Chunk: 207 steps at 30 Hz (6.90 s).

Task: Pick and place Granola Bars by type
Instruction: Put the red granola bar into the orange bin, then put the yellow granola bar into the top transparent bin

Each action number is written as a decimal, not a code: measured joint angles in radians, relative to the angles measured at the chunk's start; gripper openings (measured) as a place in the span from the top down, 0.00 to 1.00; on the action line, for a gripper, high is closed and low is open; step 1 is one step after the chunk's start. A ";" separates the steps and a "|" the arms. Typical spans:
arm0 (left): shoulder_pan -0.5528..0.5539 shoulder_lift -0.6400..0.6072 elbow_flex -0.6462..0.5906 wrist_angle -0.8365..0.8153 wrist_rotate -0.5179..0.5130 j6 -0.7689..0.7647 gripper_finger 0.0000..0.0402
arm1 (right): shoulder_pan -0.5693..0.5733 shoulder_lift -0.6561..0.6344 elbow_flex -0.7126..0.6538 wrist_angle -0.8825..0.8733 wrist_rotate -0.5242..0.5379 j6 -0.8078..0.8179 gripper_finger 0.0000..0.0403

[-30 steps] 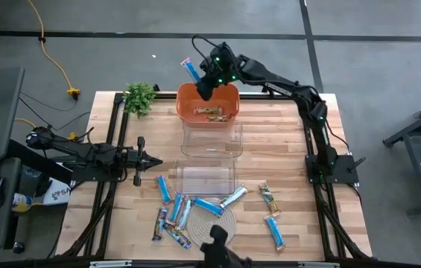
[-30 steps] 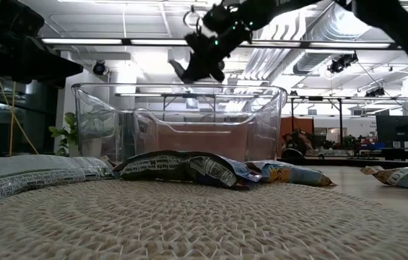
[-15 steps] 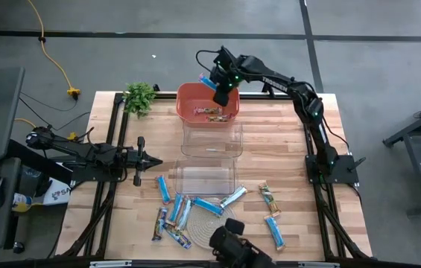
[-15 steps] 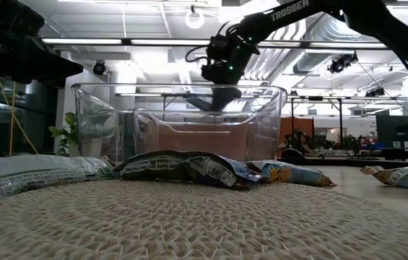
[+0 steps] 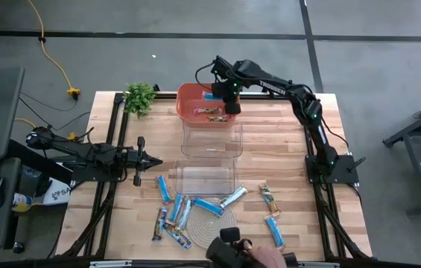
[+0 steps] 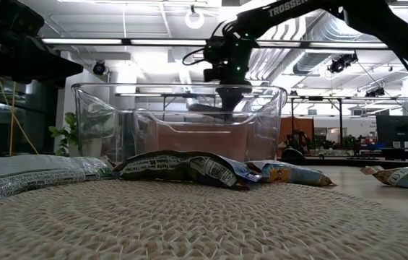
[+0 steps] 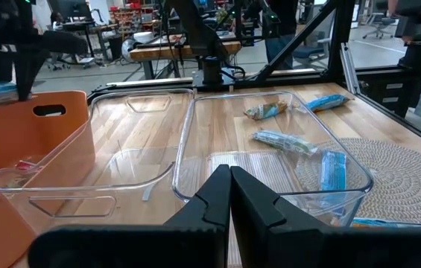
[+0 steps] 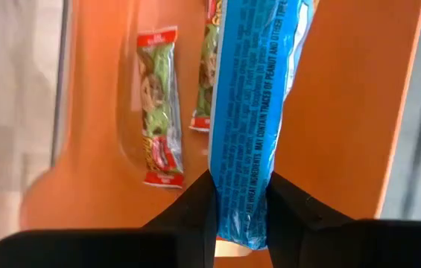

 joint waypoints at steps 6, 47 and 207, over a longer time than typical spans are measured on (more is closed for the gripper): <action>0.000 0.000 0.000 0.000 0.000 0.000 0.98 | 0.008 0.013 0.000 0.020 0.020 0.015 0.82; 0.000 0.000 0.000 0.001 0.000 0.000 0.98 | 0.140 -0.007 0.119 0.070 0.218 0.265 0.54; 0.000 0.000 0.000 -0.001 0.004 0.000 0.98 | 1.049 -0.458 -1.143 0.340 -0.083 2.247 0.83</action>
